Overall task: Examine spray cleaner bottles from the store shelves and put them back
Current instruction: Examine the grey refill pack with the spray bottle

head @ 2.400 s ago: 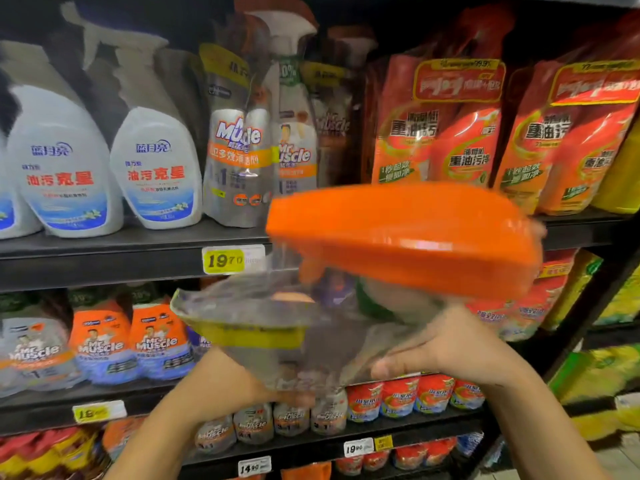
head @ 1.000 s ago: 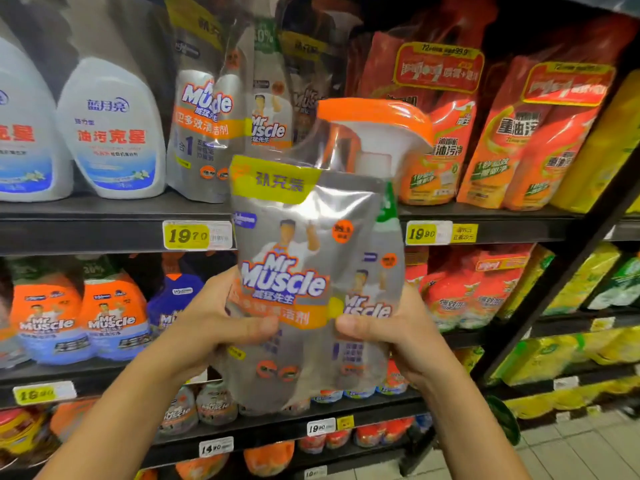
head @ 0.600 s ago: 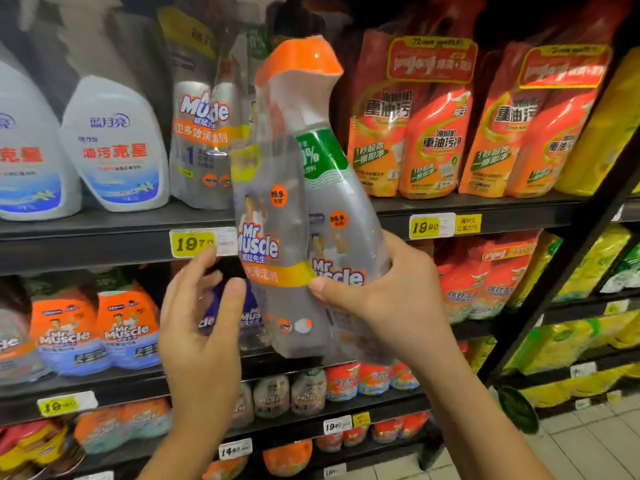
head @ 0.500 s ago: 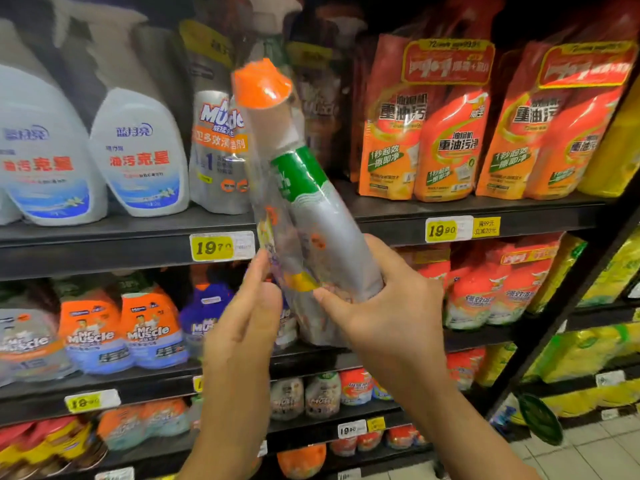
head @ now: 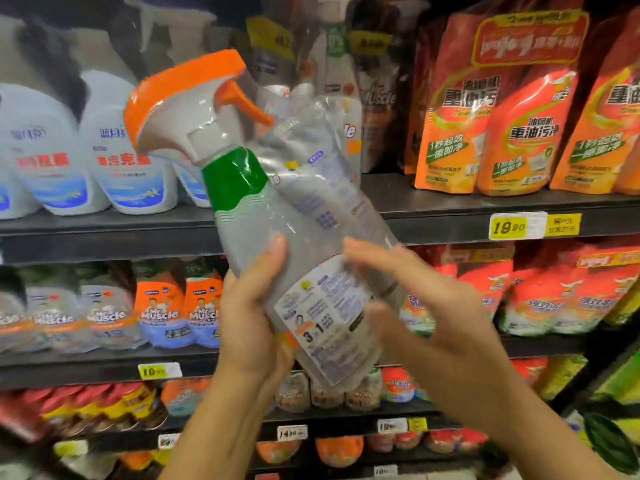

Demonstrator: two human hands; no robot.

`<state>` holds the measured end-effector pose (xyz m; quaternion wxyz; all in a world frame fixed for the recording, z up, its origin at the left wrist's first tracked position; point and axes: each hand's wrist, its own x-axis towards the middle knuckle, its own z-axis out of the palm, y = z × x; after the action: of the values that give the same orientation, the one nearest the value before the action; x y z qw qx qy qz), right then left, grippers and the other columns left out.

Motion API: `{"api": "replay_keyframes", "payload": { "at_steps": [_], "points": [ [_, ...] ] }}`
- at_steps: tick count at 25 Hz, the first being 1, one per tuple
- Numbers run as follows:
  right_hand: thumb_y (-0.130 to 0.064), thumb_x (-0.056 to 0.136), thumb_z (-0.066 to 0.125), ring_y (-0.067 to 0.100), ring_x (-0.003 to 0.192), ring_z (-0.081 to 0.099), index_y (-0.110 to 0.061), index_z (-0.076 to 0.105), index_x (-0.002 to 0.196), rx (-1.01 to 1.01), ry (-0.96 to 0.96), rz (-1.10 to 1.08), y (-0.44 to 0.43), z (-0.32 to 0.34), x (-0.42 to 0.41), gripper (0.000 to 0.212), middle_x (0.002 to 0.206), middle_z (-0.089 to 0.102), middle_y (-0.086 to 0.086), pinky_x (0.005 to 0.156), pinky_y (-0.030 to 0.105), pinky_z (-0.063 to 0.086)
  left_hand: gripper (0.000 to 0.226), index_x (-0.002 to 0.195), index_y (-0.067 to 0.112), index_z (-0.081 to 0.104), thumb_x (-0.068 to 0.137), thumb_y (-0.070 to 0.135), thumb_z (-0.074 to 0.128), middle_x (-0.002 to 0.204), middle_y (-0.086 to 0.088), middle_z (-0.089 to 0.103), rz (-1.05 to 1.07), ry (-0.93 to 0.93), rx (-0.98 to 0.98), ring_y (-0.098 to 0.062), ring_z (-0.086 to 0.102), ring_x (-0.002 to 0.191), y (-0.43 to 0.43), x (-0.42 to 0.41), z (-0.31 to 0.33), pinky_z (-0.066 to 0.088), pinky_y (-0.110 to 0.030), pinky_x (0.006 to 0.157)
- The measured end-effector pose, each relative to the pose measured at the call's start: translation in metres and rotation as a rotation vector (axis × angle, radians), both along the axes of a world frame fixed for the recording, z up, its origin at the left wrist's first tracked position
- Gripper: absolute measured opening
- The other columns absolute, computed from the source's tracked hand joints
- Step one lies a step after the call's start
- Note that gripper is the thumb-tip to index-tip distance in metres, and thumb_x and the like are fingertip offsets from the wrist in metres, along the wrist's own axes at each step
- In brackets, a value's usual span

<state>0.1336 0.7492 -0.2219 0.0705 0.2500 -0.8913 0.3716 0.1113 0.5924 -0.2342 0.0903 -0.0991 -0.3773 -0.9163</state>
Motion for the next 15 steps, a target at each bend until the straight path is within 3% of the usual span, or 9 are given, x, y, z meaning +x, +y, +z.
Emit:
{"api": "replay_keyframes", "payload": {
  "at_steps": [3,5,8,13,15],
  "points": [
    [-0.017,0.089,0.066,0.005,0.122,0.050,-0.019,0.051,0.132,-0.458,0.081,-0.291,0.016,0.016,-0.009,0.046,0.130,0.054,-0.007,0.105,0.023,0.038,0.026,0.081,0.017,0.080,0.077,0.025,0.056,0.084,-0.001,0.077,-0.081,0.023,0.064,-0.018,0.074,0.078,-0.011,-0.004,0.005,0.058,-0.029,0.064],
    [-0.027,0.083,0.074,0.009,0.118,0.056,-0.023,0.051,0.132,-0.498,-0.074,-0.187,0.028,0.015,-0.020,0.054,0.128,0.059,-0.005,0.103,0.030,0.044,0.029,0.077,0.017,0.080,0.075,0.027,0.053,0.082,-0.002,0.077,-0.128,0.002,0.074,-0.017,0.074,0.075,-0.017,-0.006,0.010,0.058,-0.030,0.062],
    [-0.032,0.073,0.075,0.020,0.102,0.068,-0.023,0.062,0.122,-0.651,-0.369,0.051,0.038,0.009,-0.035,0.051,0.114,0.070,0.004,0.084,0.031,0.055,0.025,0.077,0.016,0.080,0.075,0.027,0.058,0.081,-0.004,0.076,-0.213,-0.060,0.039,-0.021,0.074,0.073,-0.024,-0.010,0.015,0.058,-0.036,0.062],
    [-0.029,0.069,0.078,0.023,0.079,0.071,-0.006,0.069,0.105,-0.689,-0.482,0.023,0.043,0.008,-0.035,0.044,0.095,0.074,0.013,0.063,0.028,0.055,0.028,0.067,0.009,0.079,0.073,0.030,0.062,0.078,-0.013,0.075,-0.348,-0.273,-0.023,-0.029,0.073,0.069,-0.027,-0.014,0.020,0.058,-0.045,0.056],
    [-0.026,0.071,0.074,0.023,0.072,0.069,0.002,0.070,0.098,-0.735,-0.512,0.016,0.040,0.007,-0.037,0.039,0.088,0.072,0.016,0.060,0.027,0.056,0.029,0.073,0.006,0.079,0.075,0.031,0.063,0.081,-0.016,0.075,-0.352,-0.352,-0.037,-0.031,0.073,0.071,-0.030,-0.016,0.025,0.057,-0.047,0.055]
  ]
}}
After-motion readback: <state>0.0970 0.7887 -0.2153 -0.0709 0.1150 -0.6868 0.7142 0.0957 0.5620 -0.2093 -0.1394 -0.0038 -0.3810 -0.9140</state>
